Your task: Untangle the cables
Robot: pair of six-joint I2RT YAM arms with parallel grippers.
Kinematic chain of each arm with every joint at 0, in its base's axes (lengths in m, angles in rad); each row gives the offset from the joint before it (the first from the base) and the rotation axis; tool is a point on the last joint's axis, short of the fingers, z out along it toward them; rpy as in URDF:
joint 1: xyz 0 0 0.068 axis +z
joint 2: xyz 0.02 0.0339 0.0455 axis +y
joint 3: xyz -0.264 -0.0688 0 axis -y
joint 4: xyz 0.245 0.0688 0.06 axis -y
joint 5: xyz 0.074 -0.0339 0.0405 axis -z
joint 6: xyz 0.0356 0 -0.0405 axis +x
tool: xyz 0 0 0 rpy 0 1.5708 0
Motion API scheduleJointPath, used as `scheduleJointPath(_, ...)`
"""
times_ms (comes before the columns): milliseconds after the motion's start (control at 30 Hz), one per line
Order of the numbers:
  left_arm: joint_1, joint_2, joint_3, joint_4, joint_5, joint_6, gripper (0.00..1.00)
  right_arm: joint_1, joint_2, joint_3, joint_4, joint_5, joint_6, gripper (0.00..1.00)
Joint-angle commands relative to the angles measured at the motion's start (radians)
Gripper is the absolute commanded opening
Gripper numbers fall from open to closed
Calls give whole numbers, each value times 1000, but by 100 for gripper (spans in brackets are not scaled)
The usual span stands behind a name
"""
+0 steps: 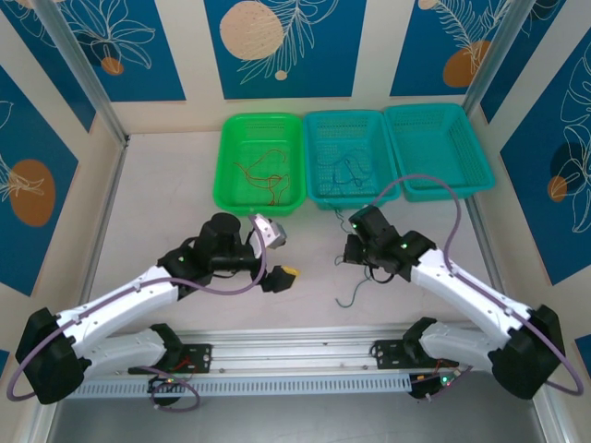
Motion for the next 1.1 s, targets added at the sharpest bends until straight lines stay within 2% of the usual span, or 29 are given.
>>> scheduleJointPath(0, -13, 4, 44, -34, 94, 56, 100, -31, -61, 64, 13, -17, -54, 0)
scheduleJointPath(100, -13, 14, 56, -34, 92, 46, 100, -82, -76, 103, 67, -32, -89, 0)
scheduleJointPath(200, -16, 24, 39, 39, 28, -20, 100, -155, -71, 116, 162, -43, -107, 0)
scheduleJointPath(400, -27, 31, 7, 260, -142, -209, 100, -374, -20, 115, 358, -160, -58, 0)
scheduleJointPath(500, -37, 41, 9, 342, -169, -253, 100, -481, 31, 126, 429, -214, -35, 0)
scheduleJointPath(633, -55, 60, 38, 372, -164, -257, 100, -619, 115, 142, 493, -317, -3, 0)
scheduleJointPath(867, -78, 88, 53, 356, -173, -235, 100, -879, 280, 166, 658, -525, 142, 0)
scheduleJointPath(1067, -93, 105, 52, 354, -192, -239, 100, -920, 524, 356, 650, -545, 112, 0)
